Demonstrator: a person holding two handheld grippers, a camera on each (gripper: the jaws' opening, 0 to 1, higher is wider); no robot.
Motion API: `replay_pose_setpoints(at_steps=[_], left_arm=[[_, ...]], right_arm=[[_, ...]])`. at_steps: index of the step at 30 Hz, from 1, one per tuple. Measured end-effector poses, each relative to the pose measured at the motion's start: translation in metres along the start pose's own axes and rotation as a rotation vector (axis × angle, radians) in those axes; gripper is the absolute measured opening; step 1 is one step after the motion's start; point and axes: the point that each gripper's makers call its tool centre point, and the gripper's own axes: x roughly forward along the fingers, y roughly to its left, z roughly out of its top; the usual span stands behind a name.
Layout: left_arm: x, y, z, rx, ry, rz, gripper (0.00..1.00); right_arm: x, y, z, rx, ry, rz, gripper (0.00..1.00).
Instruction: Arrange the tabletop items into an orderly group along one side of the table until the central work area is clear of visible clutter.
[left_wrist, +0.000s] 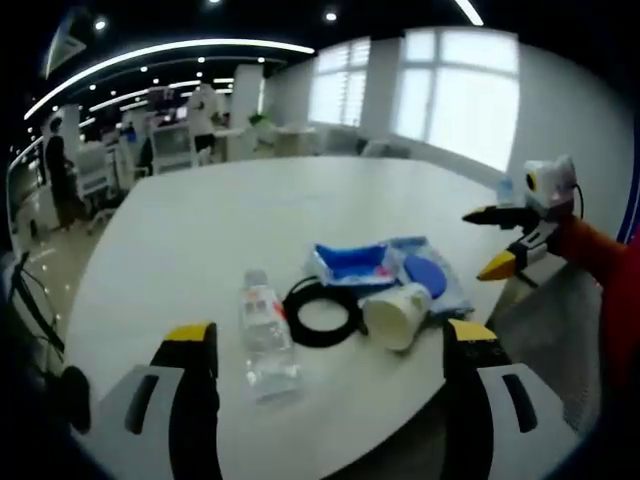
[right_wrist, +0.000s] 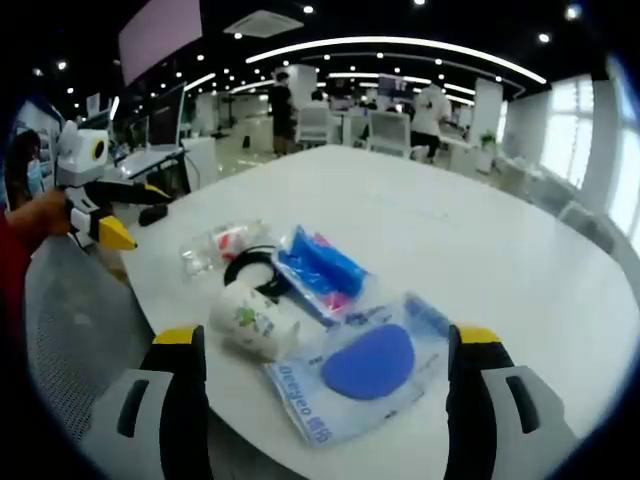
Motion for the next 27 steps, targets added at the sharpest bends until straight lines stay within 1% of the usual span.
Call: replay_pose_setpoints(at_steps=[27], left_arm=[[0.001,-0.0007,-0.0042,0.007,0.02,-0.001,0.88]], right_arm=[[0.0014,0.0017,-0.0025,0.009,0.007,0.009,0.99]])
